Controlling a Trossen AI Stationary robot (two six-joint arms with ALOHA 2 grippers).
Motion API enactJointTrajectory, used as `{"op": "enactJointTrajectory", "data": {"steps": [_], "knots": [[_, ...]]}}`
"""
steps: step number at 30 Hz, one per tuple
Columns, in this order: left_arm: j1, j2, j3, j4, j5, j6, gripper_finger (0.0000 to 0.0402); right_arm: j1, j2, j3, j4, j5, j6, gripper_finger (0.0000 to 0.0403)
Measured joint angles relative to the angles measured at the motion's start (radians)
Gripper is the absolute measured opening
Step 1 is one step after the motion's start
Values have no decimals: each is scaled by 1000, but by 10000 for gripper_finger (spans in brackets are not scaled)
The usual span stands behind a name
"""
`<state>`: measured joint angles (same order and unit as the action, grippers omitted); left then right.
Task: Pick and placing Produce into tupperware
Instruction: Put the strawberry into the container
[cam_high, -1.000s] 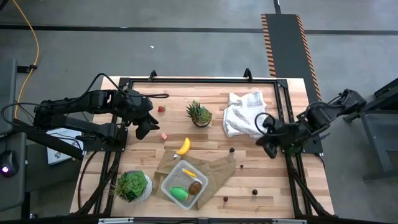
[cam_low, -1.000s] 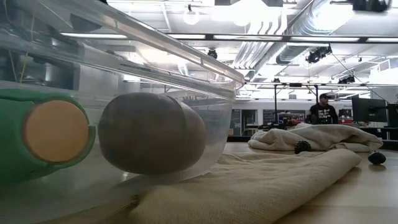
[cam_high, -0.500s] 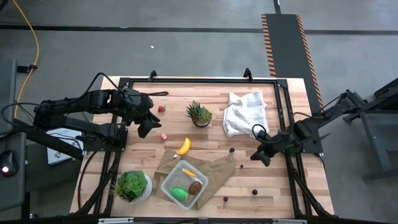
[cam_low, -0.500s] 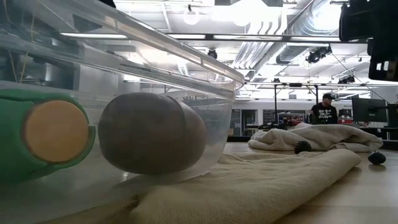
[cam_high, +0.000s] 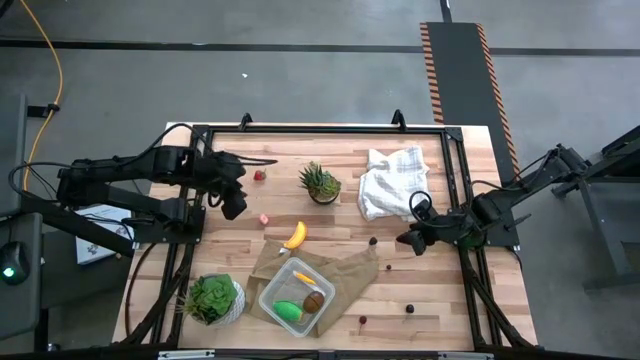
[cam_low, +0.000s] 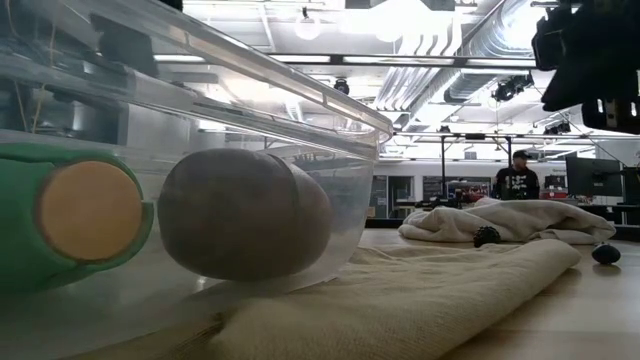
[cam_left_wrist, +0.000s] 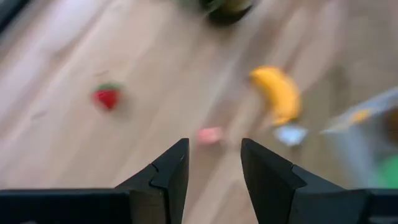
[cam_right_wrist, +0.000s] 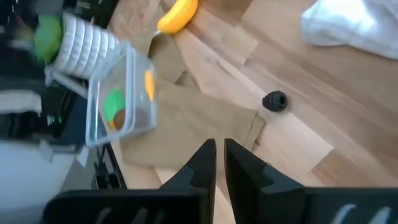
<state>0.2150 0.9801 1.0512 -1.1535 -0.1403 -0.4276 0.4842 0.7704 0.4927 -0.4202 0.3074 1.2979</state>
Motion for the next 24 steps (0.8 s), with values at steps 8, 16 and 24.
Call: {"op": "enactJointTrajectory", "data": {"steps": [8, 16, 24], "knots": [[51, 15, -5, 34, -82, 148, 133, 0, 0, 0, 0, 9, 85, 21], [248, 3, -221, 232, 122, 218, 133, 0, 0, 0, 0, 110, 119, 21], [399, 11, -314, 389, 201, 271, 134, 0, 1, 0, 4, 155, 138, 21]]}}
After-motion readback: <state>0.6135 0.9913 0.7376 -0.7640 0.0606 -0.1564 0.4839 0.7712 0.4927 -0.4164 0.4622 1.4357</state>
